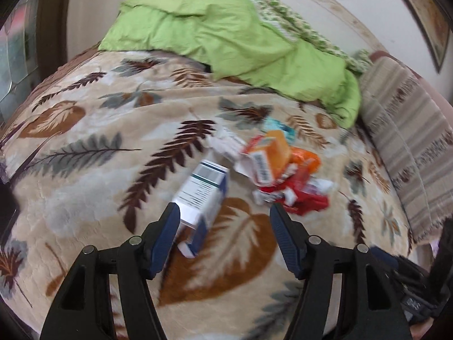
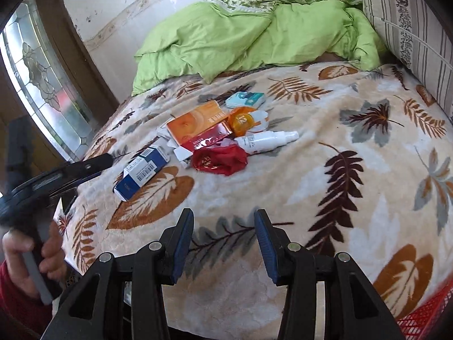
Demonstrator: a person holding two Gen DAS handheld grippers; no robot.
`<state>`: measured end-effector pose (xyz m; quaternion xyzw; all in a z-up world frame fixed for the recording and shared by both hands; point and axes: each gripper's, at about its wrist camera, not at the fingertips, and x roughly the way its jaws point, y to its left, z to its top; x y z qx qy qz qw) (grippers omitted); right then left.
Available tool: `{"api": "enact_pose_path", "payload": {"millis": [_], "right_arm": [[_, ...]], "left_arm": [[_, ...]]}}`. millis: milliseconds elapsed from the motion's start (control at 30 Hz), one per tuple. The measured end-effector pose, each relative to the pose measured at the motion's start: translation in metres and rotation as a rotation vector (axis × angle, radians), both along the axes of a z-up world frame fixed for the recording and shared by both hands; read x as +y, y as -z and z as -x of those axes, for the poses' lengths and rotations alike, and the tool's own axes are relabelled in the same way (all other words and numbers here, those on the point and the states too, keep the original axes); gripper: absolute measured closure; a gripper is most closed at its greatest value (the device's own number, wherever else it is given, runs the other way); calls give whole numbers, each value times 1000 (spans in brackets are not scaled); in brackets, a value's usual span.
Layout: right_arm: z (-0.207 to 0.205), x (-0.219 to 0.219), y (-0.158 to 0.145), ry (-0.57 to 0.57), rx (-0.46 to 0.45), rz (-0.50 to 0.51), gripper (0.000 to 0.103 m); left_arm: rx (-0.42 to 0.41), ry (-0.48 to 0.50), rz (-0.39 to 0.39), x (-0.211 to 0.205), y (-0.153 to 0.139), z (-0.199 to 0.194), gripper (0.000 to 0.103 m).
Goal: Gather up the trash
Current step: 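Return both tools to the bed and grasp the white medicine box with the left tool, then grasp the purple plastic bag with the right tool while the left tool holds the box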
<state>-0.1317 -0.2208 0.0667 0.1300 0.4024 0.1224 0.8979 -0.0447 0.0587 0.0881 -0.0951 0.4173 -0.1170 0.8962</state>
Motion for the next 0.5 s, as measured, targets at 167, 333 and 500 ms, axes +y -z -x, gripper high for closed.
{"api": "enact_pose_path", "payload": {"millis": [167,333,500], "right_arm": [[-4,-8,6,20,34,-35,56],[-1,-12,4,39,26,-25,56],[0,-16,4,45,29,-34,56]], "left_arm": [[63,9,-18,5,23,-49,33],[154,97,-74,-17,55,-72,33],[131,83,-95,-28,65,-64,71]]}}
